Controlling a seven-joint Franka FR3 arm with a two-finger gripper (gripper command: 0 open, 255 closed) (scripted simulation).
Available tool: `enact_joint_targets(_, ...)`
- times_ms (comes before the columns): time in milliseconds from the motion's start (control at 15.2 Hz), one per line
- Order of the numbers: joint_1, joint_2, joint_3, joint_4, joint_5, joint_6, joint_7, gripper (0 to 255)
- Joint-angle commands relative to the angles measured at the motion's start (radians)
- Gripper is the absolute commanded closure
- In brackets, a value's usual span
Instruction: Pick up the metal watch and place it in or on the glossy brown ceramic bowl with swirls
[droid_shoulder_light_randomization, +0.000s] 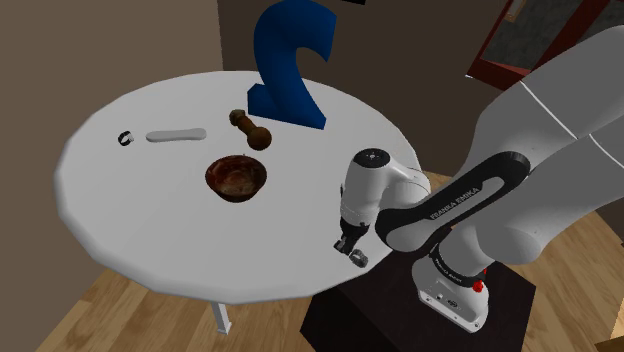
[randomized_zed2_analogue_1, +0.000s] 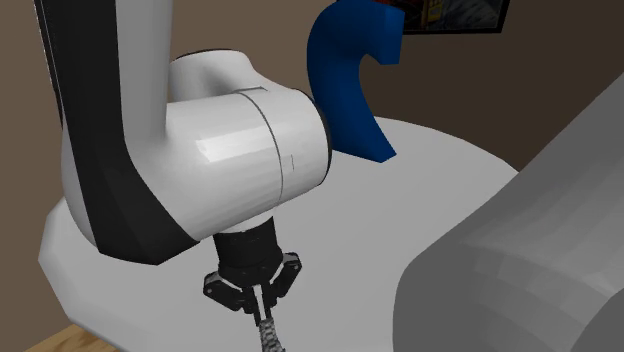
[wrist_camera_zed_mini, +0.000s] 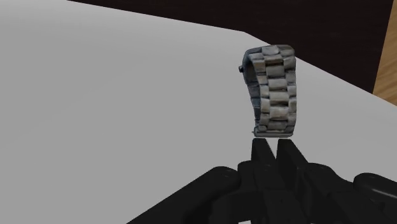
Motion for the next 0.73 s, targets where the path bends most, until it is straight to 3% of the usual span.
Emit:
enact_joint_targets(0, 0.000, 0.000, 0.000, 0.000, 0.000, 0.000, 0.000, 255)
enact_joint_targets(330, 0.000, 0.000, 0.000, 0.000, 0.000, 0.000, 0.000, 255)
enact_joint_targets(396, 0.000, 0.000, 0.000, 0.000, 0.000, 0.000, 0.000, 0)
enact_joint_targets(528, 0.050, -0.069, -0.096, -0.012, 0.146, -0.146, -0.066, 0)
enact_joint_targets(660, 0.062, -0.135, -0.178, -0.024, 0.231, -0.294, -0.086, 0)
